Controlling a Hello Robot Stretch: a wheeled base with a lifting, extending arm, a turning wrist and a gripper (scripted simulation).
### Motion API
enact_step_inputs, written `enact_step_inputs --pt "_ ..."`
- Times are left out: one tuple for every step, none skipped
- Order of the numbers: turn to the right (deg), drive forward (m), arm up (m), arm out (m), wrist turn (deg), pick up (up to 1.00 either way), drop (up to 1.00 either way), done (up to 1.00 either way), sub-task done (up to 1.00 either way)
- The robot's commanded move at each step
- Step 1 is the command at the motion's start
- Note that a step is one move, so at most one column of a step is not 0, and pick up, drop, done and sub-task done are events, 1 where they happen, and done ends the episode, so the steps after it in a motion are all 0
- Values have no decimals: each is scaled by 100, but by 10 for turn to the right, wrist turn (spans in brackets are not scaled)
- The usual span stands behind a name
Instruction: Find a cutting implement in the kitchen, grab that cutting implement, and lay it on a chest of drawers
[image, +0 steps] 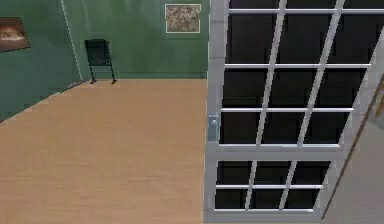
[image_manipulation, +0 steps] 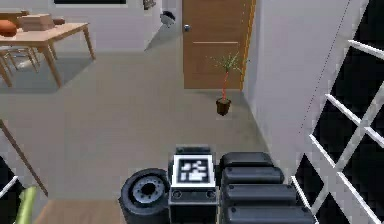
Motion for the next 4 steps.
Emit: enact_step_inputs --pt "450 0 0 0 0 0 0 0 0" --pt "210 0 0 0 0 0 0 0 0" --pt "-450 0 0 0 0 0 0 0 0" --pt "-450 0 0 0 0 0 0 0 0"
